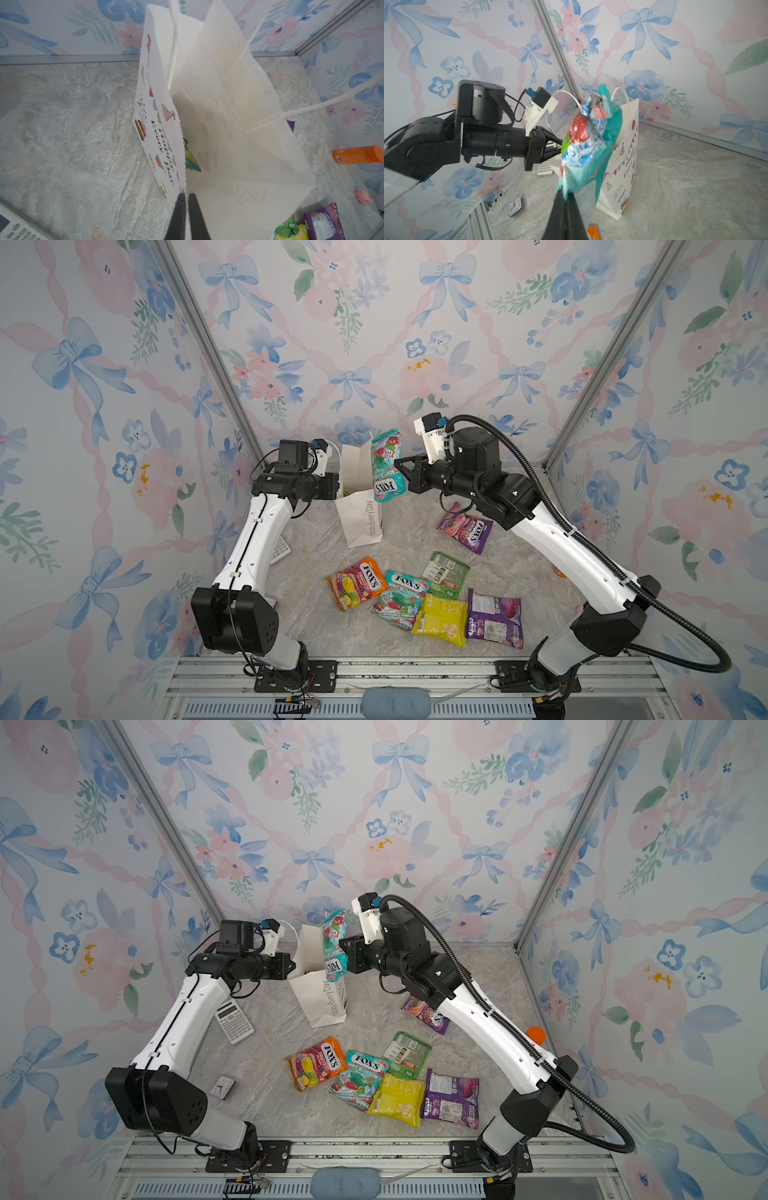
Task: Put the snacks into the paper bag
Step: 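Lift the teal mint bag with the right gripper above the white bag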
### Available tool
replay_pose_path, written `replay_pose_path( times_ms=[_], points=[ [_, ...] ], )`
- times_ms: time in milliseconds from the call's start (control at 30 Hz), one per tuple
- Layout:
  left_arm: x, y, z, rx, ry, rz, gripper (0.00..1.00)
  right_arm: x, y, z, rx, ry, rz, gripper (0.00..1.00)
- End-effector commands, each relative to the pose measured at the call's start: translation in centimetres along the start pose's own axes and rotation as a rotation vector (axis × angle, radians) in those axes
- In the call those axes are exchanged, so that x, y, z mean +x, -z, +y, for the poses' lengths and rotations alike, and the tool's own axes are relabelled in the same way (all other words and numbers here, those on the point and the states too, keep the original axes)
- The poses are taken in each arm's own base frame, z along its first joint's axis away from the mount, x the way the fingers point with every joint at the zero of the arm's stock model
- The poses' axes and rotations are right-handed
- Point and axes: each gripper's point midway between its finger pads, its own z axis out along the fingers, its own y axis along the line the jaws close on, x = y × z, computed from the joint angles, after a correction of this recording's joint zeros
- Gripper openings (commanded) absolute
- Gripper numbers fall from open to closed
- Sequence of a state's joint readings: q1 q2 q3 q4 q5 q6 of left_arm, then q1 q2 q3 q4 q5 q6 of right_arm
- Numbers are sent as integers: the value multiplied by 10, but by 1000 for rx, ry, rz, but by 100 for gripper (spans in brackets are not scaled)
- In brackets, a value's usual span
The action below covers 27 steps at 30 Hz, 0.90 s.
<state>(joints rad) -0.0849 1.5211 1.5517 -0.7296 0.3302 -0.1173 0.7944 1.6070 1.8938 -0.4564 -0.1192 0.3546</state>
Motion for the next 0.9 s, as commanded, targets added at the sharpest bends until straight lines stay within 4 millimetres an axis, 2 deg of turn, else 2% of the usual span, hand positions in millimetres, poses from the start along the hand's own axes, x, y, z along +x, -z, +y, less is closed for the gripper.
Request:
replay_pose_path(
  times_ms=[0, 267, 367, 567, 867],
  points=[
    [-6, 5, -5, 6, -21, -35, 0, -19, 19, 25, -52, 36, -71, 0],
    [-6, 5, -6, 12, -22, -35, 0, -23, -7, 28, -63, 29, -69, 0],
    [-6, 4, -7, 19, -22, -33, 0, -18, -28, 25, -57, 32, -47, 0],
    [-6, 6, -9, 20, -24, -36, 0, -26, -51, 24, -50, 49, -49, 0],
    [-8, 9, -10, 20, -31, -44, 0, -33, -85, 6, 17, 82, -40, 0]
  ],
)
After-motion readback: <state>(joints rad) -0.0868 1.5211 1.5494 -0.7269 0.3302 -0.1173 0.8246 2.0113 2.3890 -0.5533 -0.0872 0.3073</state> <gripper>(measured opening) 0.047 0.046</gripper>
